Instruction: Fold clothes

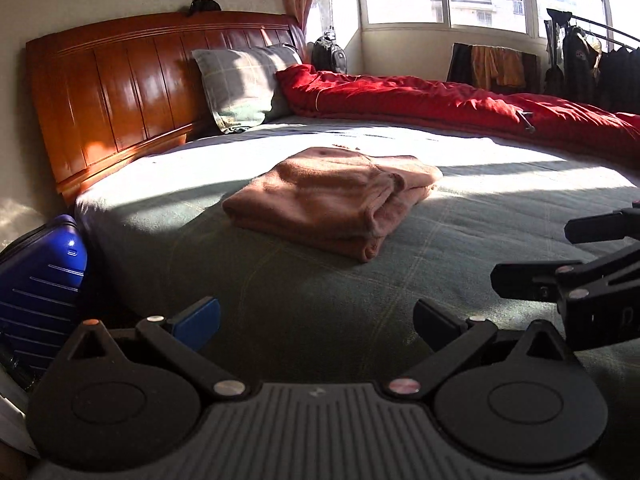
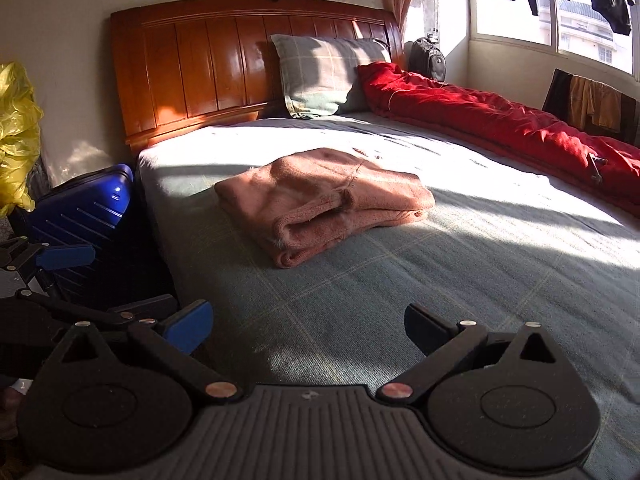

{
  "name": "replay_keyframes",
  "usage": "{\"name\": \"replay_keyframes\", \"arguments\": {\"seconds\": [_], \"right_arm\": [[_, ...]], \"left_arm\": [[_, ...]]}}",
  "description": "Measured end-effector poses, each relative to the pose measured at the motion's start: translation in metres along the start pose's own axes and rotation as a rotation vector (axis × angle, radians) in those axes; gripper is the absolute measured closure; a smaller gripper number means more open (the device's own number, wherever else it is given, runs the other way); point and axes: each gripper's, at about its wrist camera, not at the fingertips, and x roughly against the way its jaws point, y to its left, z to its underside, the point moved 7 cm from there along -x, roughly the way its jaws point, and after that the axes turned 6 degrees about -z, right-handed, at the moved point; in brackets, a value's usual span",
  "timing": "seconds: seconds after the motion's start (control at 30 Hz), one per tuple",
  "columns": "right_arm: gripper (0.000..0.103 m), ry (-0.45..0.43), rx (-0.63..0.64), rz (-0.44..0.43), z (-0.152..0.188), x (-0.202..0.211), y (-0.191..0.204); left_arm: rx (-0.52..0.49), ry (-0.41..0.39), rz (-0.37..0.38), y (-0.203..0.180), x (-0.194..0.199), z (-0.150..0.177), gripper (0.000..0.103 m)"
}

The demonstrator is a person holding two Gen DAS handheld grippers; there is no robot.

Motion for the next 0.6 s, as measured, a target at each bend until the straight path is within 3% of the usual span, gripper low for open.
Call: {"name": "replay_keyframes", "arguments": {"seconds": [0.47, 0.6], "right_arm": [[0.0, 0.011, -0.075, -0.028, 0.004, 0.013, 0.003], [0.0, 0.019, -0.071, -0.033, 0.005, 0.01, 0.005]], "left_arm": [[0.051, 0.139, -0.047, 0.011, -0.001, 0.017, 0.0], [0.052, 0.143, -0.043, 0.011, 0.0, 0.016, 0.0]]}}
